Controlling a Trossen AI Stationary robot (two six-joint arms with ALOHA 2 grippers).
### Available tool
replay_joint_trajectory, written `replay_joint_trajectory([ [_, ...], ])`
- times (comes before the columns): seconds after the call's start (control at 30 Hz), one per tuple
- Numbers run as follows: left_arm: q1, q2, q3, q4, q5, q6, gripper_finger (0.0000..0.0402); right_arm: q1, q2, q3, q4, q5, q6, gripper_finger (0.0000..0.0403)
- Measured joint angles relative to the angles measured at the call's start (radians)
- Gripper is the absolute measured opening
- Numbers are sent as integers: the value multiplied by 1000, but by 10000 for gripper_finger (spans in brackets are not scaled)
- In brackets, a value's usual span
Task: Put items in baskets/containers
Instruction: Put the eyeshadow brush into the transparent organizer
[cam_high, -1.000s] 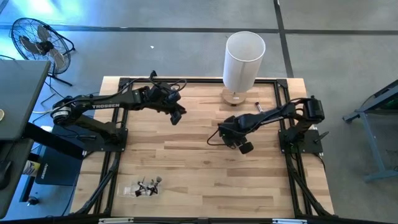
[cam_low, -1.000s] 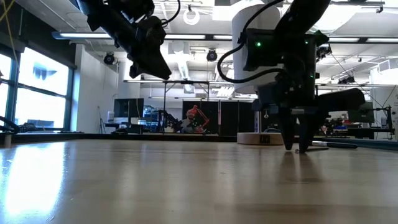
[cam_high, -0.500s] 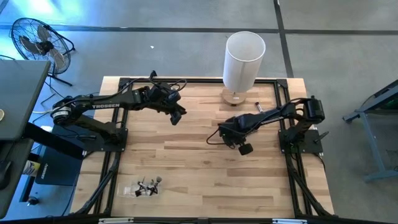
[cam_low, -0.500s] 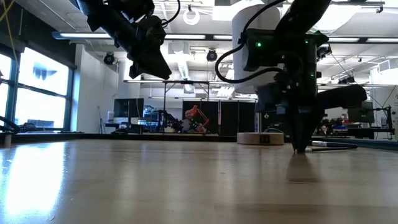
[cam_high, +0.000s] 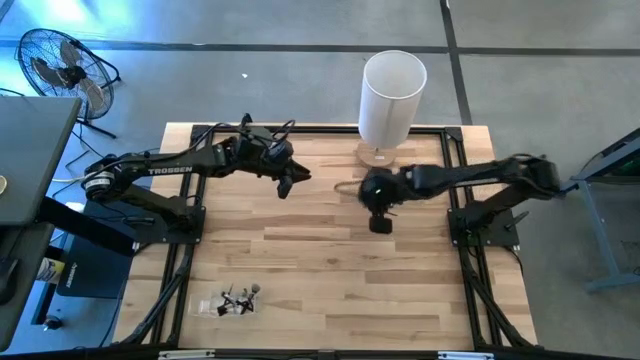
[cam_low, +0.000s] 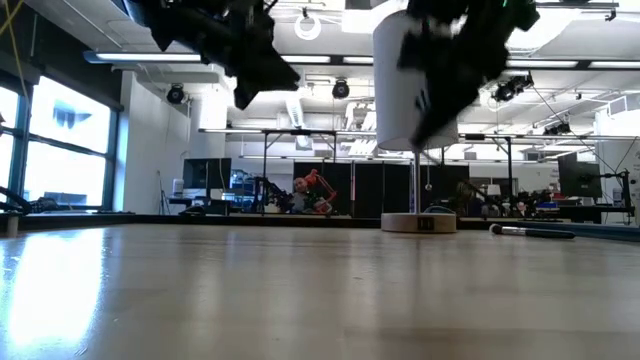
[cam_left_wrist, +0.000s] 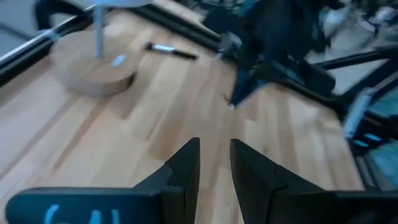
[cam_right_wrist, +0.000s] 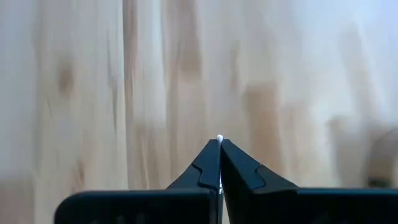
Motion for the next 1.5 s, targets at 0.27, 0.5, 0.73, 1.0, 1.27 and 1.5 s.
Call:
replay_joint_trajectory([
  [0.27, -7, 8, 0, 116, 60, 38, 161, -1, -233, 1, 241, 103, 80, 1],
  [0.5, -81, 43, 0, 315, -15, 183, 241, 1, -254, 1, 558, 127, 66, 1],
  [0.73, -180, 101, 25, 457, -263, 210, 256, 12, -183, 2, 735, 103, 46, 0],
  [1.0, -181, 101, 68, 430, -297, 210, 244, 12, -132, 2, 832, 74, 56, 0],
  [1.27, -181, 101, 69, 428, -297, 210, 219, 12, -107, 2, 904, 74, 54, 0],
  [1.5, -181, 101, 69, 428, -295, 208, 153, 12, -107, 2, 906, 74, 54, 0],
])
